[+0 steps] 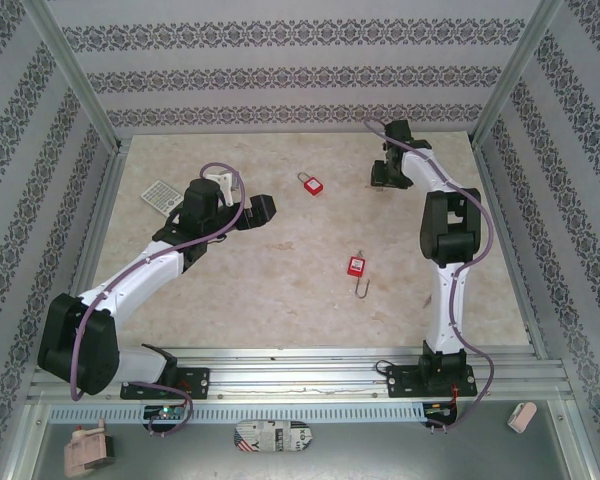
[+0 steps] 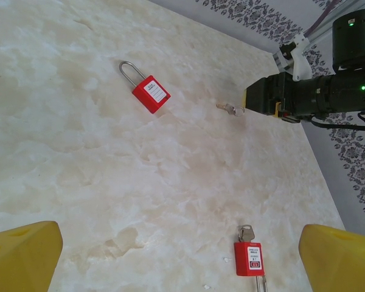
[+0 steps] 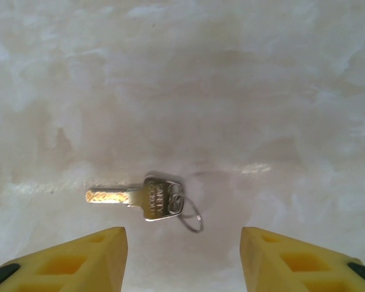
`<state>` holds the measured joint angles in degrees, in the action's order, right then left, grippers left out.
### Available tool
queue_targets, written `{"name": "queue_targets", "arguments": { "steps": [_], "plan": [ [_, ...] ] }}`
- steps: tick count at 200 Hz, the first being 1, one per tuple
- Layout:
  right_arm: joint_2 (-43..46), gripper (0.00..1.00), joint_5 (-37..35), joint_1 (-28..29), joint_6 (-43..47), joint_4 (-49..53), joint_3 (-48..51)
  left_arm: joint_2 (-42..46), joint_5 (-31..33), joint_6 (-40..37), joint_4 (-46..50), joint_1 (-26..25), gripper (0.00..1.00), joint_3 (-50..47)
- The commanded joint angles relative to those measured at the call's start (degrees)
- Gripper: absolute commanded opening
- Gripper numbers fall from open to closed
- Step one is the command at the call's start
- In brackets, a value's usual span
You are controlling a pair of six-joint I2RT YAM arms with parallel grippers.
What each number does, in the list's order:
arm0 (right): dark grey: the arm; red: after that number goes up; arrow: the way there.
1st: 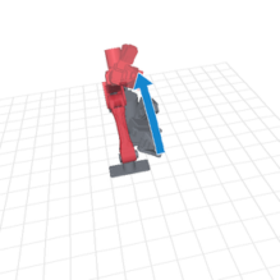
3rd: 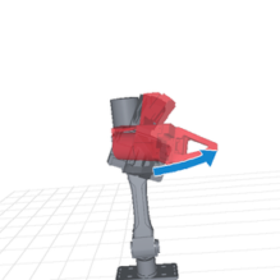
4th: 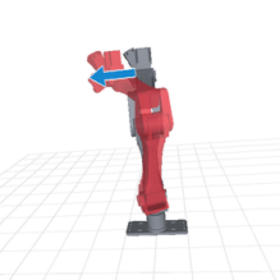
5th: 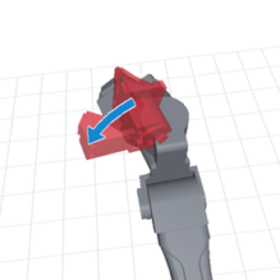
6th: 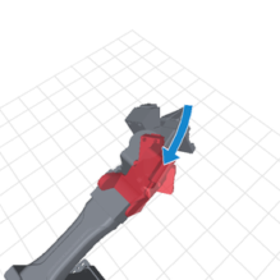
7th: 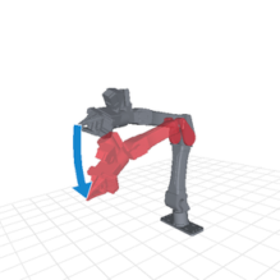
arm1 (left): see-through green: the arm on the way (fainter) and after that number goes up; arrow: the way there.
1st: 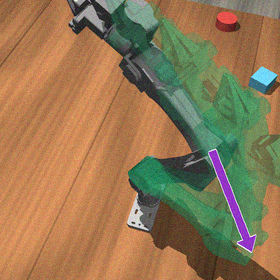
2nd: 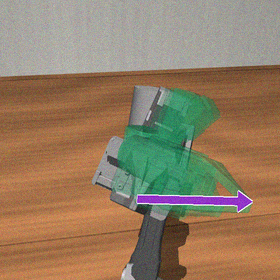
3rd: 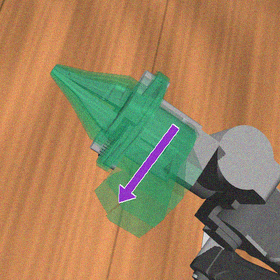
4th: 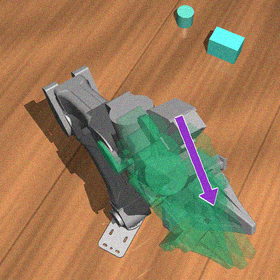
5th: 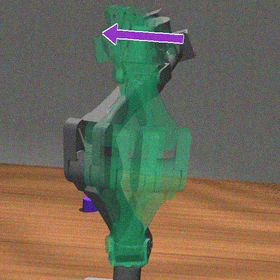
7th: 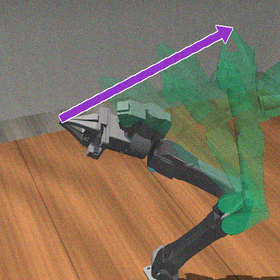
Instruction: Unlock with the key
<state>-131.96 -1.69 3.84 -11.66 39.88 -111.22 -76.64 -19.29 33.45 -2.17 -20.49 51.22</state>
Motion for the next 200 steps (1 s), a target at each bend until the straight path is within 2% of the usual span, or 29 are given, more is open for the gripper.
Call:
{"name": "queue_targets", "arguments": {
  "steps": [1, 67, 145, 200],
  "plan": [
    [-1.90, 0.50, 2.03, -0.84, -0.93, 2.60, -2.62, -0.64, -0.42, -0.76, -0.37, 0.80, 1.00, 0.36],
    [-6.65, 0.39, 4.50, -1.29, -0.74, 8.27, -9.58, -1.40, -0.66, -0.76, -0.46, 1.07, 1.00, 0.77],
    [-10.83, 0.35, 4.17, -1.73, -1.43, 13.72, -15.69, -1.92, -1.13, -0.58, -0.76, 1.77, 1.00, 0.74],
    [-12.79, 0.20, 4.80, -2.60, -2.13, 15.67, -18.66, -1.98, -1.17, -0.54, -0.20, 2.11, 1.00, 0.94]
  ]
}}
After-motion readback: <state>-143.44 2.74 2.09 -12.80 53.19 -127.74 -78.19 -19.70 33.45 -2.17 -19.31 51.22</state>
